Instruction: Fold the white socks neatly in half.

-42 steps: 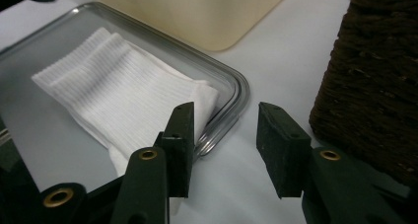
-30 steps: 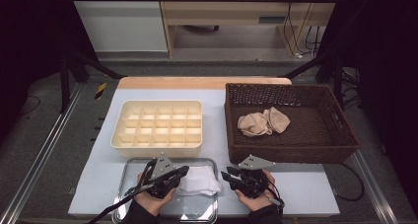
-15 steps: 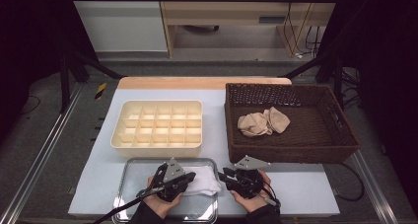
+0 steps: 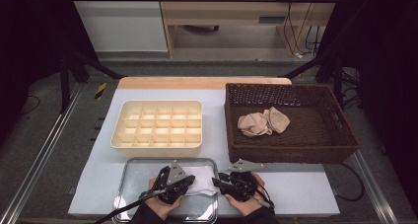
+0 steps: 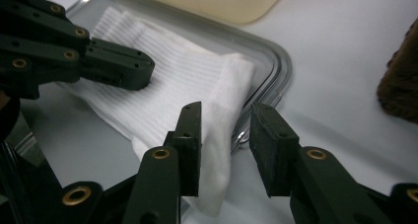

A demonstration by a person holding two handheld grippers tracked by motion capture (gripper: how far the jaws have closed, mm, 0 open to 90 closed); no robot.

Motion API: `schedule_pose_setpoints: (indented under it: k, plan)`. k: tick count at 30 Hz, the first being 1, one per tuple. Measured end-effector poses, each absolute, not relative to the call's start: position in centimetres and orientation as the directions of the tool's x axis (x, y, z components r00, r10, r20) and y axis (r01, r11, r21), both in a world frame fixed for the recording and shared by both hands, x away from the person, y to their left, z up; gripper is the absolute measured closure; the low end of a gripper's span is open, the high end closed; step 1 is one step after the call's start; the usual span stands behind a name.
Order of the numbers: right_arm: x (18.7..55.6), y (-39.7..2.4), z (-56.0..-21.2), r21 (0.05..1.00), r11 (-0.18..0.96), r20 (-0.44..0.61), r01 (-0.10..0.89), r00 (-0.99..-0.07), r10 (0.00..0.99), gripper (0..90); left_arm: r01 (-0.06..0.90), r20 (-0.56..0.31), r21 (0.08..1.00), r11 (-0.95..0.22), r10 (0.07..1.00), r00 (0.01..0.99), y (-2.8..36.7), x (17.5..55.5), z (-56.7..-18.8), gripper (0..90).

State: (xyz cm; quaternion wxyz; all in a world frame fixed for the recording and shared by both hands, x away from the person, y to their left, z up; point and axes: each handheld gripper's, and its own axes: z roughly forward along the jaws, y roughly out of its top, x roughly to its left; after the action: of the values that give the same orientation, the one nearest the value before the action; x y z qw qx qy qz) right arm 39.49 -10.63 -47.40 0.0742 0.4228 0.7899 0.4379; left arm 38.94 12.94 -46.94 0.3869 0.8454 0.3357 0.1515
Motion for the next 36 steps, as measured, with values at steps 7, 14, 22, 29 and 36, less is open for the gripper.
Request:
schedule_pose_setpoints:
  k: [7,14,22,29,36]
  plan:
    - [39.3,-10.1,-48.0,0.730,0.262,0.288,0.631,-0.632,0.719,74.9,0.457,0.002,0.753,-0.473,0.697,0.717,12.9,38.9,-47.2,89.1]
    - [39.4,-10.0,-47.8,0.722,0.258,0.300,0.642,-0.627,0.719,85.2,0.470,-0.013,0.752,-0.463,0.702,0.712,12.9,39.0,-47.2,89.1]
    - [39.5,-9.7,-45.1,0.765,0.225,0.335,0.603,-0.671,0.662,86.4,0.490,-0.050,0.753,-0.440,0.704,0.709,13.0,39.3,-47.0,89.2]
    - [39.5,-7.8,-43.8,0.782,0.274,0.292,0.560,-0.717,0.633,86.4,0.426,-0.003,0.810,-0.404,0.723,0.691,15.0,38.6,-44.0,89.3]
    - [39.6,-7.5,-43.6,0.785,0.291,0.270,0.546,-0.725,0.633,86.4,0.469,0.015,0.801,-0.373,0.796,0.605,19.7,38.4,-43.6,89.3]
